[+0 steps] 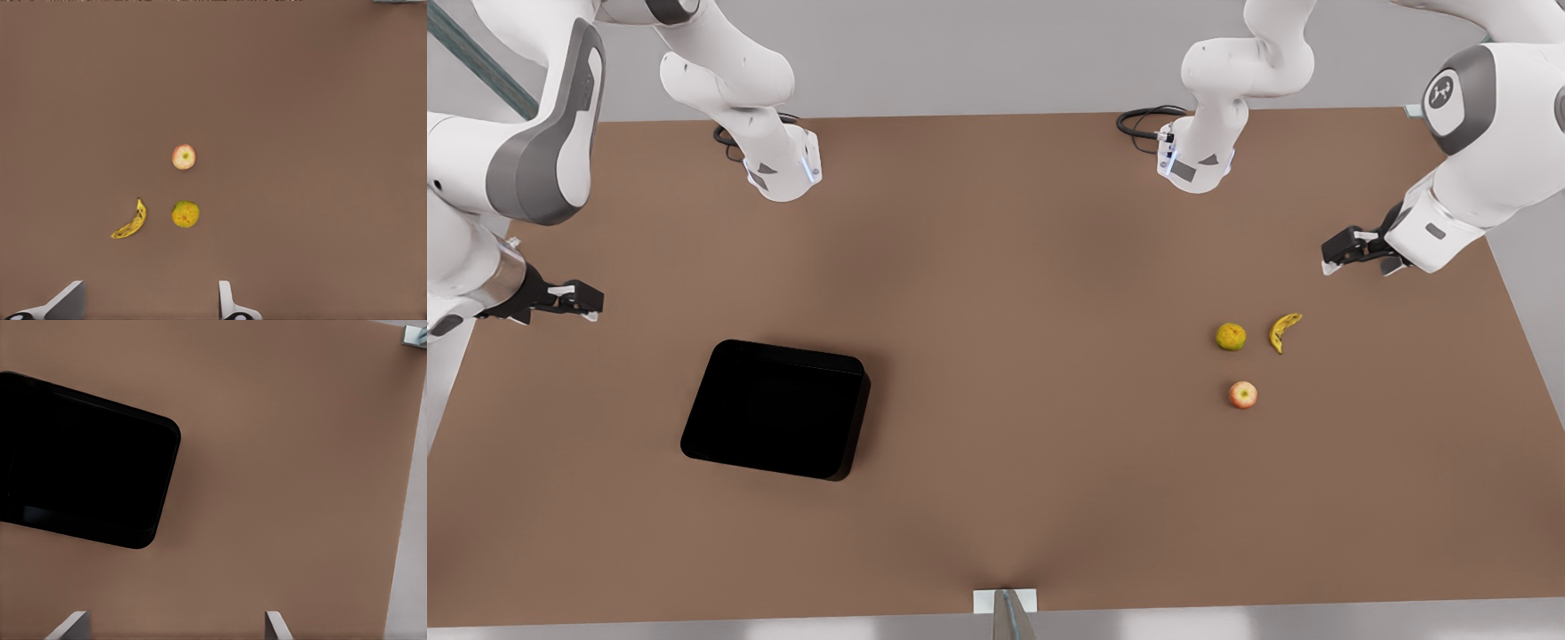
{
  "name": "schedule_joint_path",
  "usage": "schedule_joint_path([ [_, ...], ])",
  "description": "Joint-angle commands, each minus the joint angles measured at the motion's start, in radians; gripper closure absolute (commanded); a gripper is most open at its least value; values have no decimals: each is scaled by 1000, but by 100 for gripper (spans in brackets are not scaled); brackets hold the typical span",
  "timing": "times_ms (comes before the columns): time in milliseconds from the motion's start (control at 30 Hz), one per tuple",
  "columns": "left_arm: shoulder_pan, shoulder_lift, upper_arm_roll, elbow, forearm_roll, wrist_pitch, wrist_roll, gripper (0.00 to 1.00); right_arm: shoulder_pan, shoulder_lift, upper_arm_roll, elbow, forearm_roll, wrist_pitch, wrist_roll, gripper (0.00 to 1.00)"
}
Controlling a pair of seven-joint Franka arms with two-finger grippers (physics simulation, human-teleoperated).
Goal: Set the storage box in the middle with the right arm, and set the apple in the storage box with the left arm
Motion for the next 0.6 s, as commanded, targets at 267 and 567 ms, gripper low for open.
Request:
schedule_joint_path([
  [267, 4, 94, 106, -143, -197, 130, -418, 0, 71, 342, 5, -192, 167, 305, 468, 0],
  [567, 9, 420, 267, -248, -1225, 422, -909, 0, 57, 299, -94, -401, 230, 465, 268, 0],
])
